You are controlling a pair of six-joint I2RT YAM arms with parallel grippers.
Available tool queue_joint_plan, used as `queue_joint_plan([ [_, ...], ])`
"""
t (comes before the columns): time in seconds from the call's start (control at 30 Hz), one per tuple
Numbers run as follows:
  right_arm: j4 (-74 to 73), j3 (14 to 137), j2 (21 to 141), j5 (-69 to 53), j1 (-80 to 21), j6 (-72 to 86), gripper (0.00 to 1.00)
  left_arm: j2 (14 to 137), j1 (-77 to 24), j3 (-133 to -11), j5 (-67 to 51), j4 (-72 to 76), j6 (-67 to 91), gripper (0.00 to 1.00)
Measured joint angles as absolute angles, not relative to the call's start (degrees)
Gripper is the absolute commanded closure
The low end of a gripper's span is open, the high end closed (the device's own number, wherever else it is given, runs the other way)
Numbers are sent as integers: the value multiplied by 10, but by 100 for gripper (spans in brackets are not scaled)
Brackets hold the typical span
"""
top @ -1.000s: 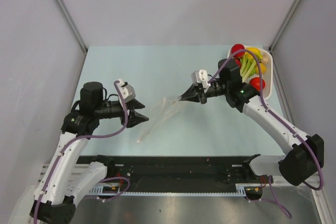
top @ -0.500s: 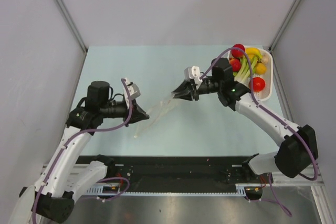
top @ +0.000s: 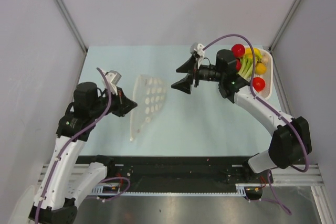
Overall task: Place the food in the zip-top bag and seal the zipper
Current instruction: Open the zipper of the food storage bag at the center of the board.
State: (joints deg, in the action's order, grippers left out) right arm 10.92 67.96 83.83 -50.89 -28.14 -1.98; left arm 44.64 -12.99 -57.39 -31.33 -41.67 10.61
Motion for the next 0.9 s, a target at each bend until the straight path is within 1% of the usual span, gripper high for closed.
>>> queue_joint_plan([
  [0.13, 76, 681, 838, -512, -267, 76, 12, 469, -196, -582, -207, -402, 134, 100],
  [0.2, 57, 681, 839, -519, -262, 120, 13, 501, -217, -583, -177, -389, 147, 100],
  [0.27, 28, 681, 839, -529, -249, 158, 14, 556, -241, -587, -147, -369, 164, 100],
  [0.4, -42, 680, 836, -523, -229, 171, 14, 703, -303, -632, -125, -334, 191, 100],
  [0.57, -94, 667, 818, -496, -209, 174, 20, 835, -342, -697, -121, -297, 237, 100],
  [0.63, -102, 667, 815, -487, -205, 176, 21, 859, -345, -713, -120, -284, 253, 100],
  [0.77, -111, 664, 816, -469, -205, 187, 22, 864, -346, -716, -105, -255, 289, 100],
  [0.9, -112, 659, 819, -453, -205, 192, 32, 864, -345, -716, -92, -238, 316, 100],
])
